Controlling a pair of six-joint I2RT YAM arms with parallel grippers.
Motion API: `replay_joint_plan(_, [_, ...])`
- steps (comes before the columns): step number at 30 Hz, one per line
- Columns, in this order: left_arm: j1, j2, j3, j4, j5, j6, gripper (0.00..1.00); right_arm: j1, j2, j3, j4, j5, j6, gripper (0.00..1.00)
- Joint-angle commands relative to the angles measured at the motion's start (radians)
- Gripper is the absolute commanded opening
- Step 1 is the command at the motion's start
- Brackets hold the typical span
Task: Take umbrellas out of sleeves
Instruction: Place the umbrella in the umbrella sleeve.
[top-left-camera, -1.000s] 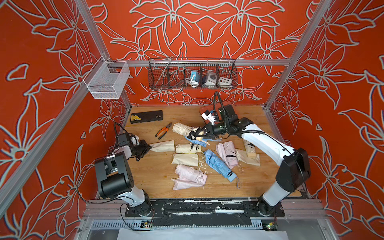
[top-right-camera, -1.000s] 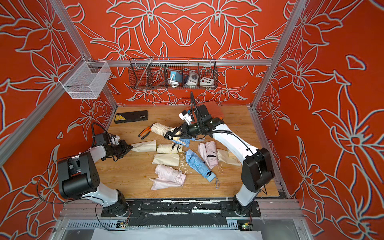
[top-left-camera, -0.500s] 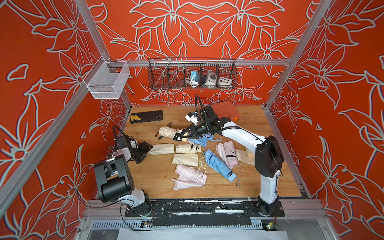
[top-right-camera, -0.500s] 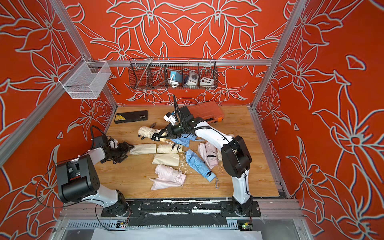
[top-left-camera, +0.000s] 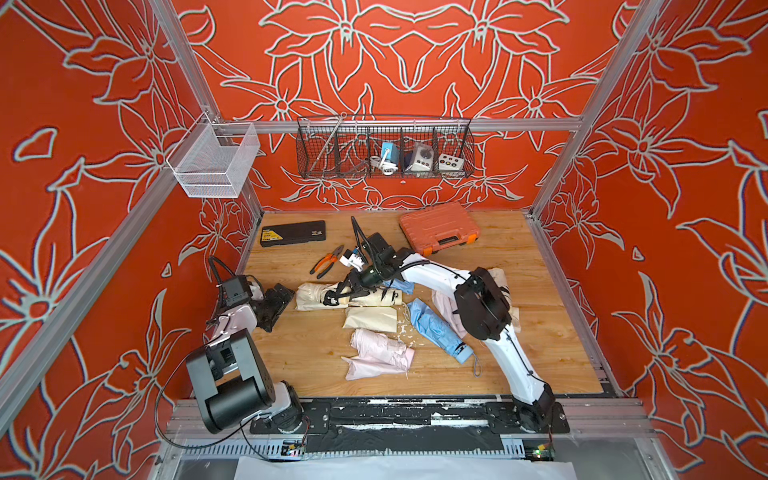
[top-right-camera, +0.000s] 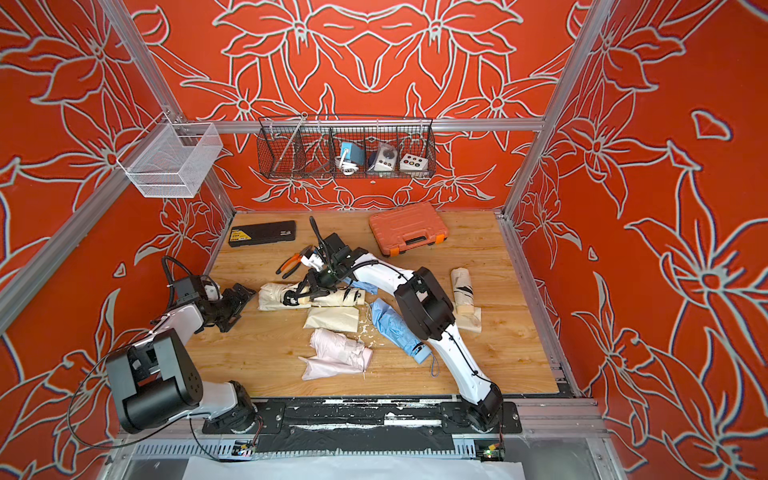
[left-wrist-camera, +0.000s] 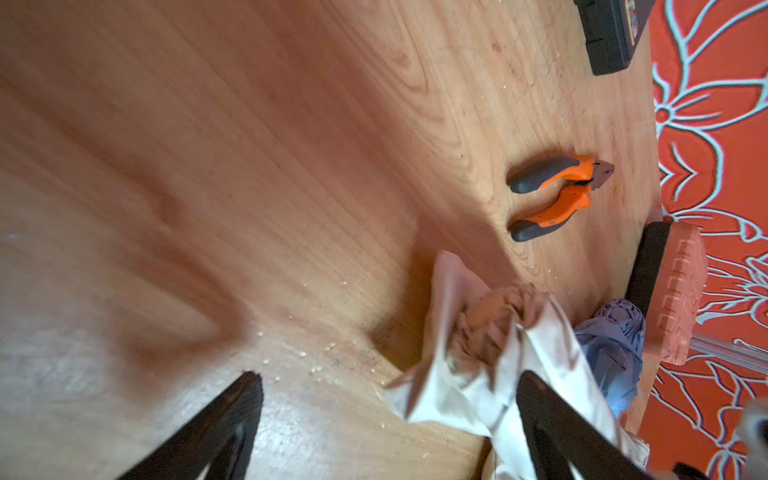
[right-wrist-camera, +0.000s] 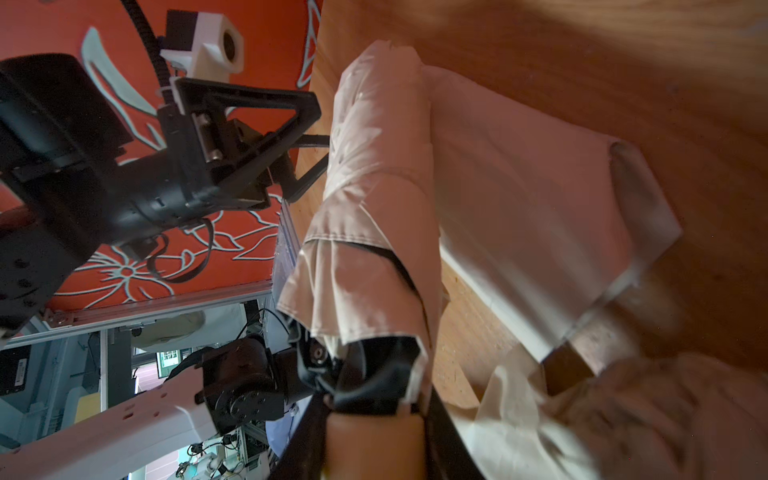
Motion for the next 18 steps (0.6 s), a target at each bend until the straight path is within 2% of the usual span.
replay_joint_plan(1, [0.004,-0.025,-0.013,-0.014,0.013,-0.001,0.95,0.011,0.041,0.092,0.026,-0.053,0.004,0.0])
replay_joint_plan(4, [0.004,-0.034,-0.021,-0.013,0.019,0.005,0.95,0.009,0.083,0.121,0.012,-0.047,-0.001,0.02])
replay_joint_plan(8, [0.004,-0.034,-0.03,-0.001,0.037,-0.002,0.95,0.009,0.126,0.161,-0.05,-0.023,-0.032,0.17])
replay_joint_plan(14, [0.004,-0.013,-0.017,0.004,0.06,-0.006,0.95,0.009,0.144,0.2,-0.146,0.039,-0.087,0.52])
replay_joint_plan(18, [0.004,0.0,-0.014,0.01,0.077,-0.013,0.95,0.009,0.16,0.276,-0.26,0.092,-0.146,0.69])
